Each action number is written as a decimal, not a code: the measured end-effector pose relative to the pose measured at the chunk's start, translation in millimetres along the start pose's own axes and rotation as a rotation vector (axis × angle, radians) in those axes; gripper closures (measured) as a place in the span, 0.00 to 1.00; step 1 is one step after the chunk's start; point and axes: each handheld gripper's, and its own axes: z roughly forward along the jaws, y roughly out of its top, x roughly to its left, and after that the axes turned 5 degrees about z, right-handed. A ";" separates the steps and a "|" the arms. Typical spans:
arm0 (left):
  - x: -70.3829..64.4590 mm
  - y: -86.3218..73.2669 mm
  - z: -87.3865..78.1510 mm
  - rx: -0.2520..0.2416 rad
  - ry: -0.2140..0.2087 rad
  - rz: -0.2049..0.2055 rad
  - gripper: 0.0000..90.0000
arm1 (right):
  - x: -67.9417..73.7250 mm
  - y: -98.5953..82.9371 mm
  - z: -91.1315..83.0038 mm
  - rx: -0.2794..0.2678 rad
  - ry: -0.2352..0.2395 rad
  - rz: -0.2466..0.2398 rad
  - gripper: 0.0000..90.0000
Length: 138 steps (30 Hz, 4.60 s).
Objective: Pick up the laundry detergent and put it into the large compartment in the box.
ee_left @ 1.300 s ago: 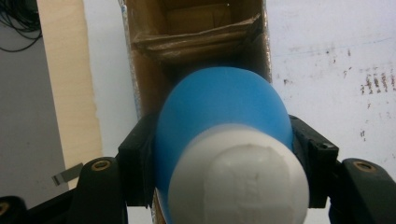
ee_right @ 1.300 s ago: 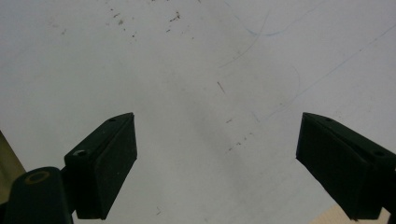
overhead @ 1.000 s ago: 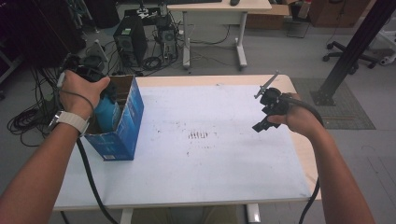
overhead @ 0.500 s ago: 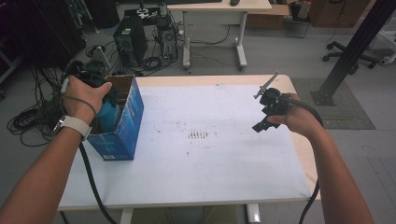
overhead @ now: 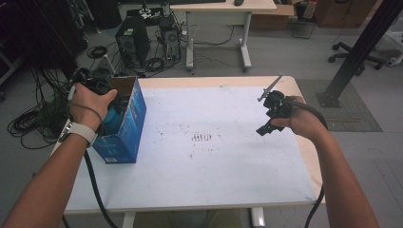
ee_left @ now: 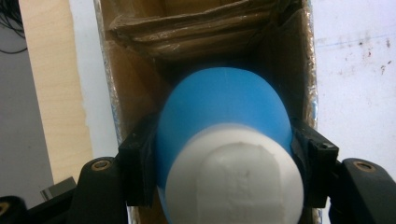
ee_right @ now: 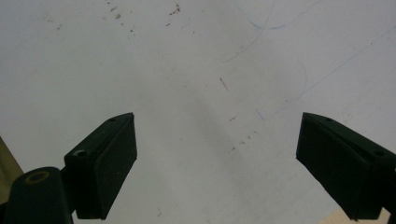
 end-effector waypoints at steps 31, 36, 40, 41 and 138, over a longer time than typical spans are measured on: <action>2.9 -5.1 26.4 0.033 -0.018 0.007 0.41 | -0.6 -4.5 0.6 0.002 0.000 0.011 0.14; 4.8 -2.5 27.4 0.039 -0.034 0.015 0.41 | -0.2 -4.4 1.1 0.003 0.002 0.009 0.14; 7.2 -1.7 28.1 0.039 -0.048 0.018 0.41 | -0.2 -5.6 1.0 0.004 0.001 0.013 0.14; 7.8 -1.5 27.6 0.035 -0.056 0.013 0.41 | -0.5 -6.1 1.1 0.005 0.002 0.014 0.14; 7.4 -5.6 -14.0 -0.004 -0.082 0.052 0.19 | 7.8 -11.1 -12.0 -0.012 -0.012 0.010 0.14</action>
